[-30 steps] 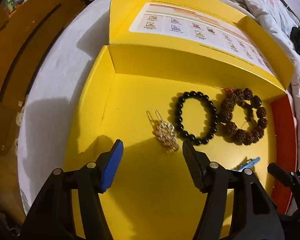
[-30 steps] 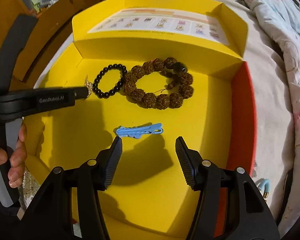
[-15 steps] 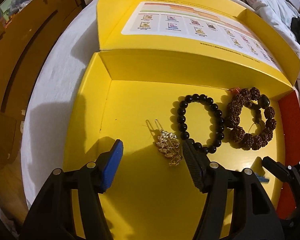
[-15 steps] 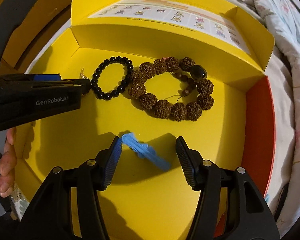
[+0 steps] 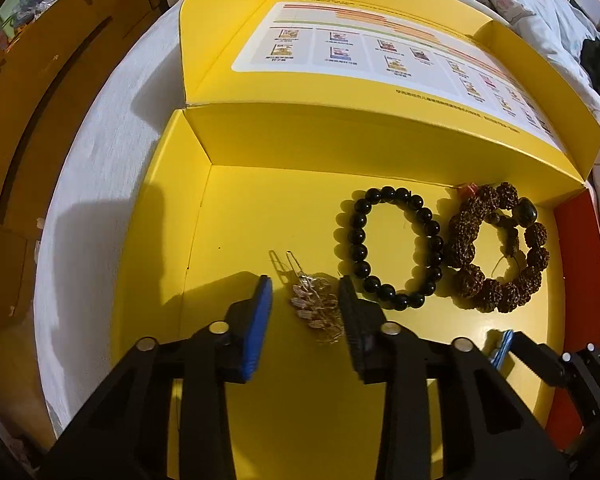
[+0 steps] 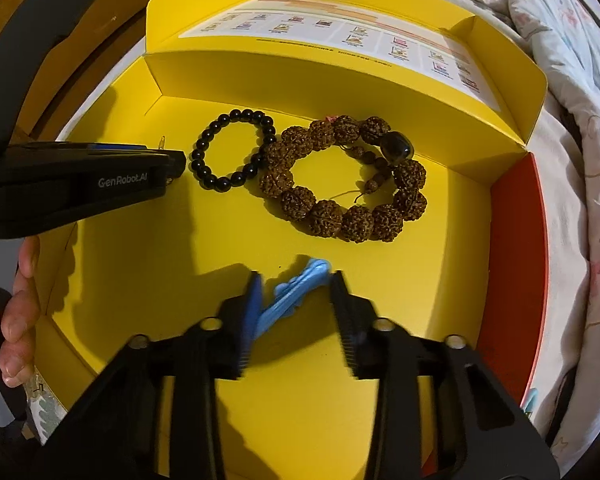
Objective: Organize jewelry
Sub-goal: 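Grasp the blue hair clip with the right tool while the left grasps the gold leaf hairpin, then carry the blue clip and gold hairpin onto the bed and open both tools, then move the left tool to the black bead bracelet while the right reaches the brown seed bracelet, then grasp the black bead bracelet with the left tool while the right grasps the brown bead bracelet, then carry both bracelets out of the box onto the bed and open both tools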
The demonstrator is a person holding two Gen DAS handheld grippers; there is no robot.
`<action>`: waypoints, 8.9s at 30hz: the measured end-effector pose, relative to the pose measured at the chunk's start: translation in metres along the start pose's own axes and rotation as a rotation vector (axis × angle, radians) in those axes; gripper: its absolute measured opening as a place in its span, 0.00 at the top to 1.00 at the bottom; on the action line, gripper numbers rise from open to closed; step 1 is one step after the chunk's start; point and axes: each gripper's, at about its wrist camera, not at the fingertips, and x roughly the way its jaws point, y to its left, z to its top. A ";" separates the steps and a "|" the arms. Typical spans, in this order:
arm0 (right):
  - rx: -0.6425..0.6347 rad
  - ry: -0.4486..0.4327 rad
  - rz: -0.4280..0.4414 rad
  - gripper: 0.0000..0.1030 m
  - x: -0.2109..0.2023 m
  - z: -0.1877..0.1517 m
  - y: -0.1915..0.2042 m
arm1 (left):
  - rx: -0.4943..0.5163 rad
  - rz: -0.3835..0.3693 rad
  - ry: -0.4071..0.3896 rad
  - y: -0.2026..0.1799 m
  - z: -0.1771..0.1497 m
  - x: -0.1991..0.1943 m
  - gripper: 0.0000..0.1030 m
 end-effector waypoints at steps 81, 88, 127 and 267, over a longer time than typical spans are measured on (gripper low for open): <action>0.285 0.054 -0.067 0.72 -0.099 -0.248 -0.123 | -0.150 0.086 0.043 0.136 -0.187 -0.067 0.76; 0.286 0.049 -0.091 0.68 -0.100 -0.247 -0.124 | -0.142 0.089 0.062 0.131 -0.188 -0.062 0.75; 0.212 -0.331 0.077 0.43 -0.157 -0.117 -0.060 | -0.140 -0.103 -0.233 0.044 -0.118 -0.118 0.36; 0.112 -0.271 0.059 0.81 -0.229 -0.184 -0.024 | -0.231 -0.055 -0.262 0.132 -0.158 -0.172 0.91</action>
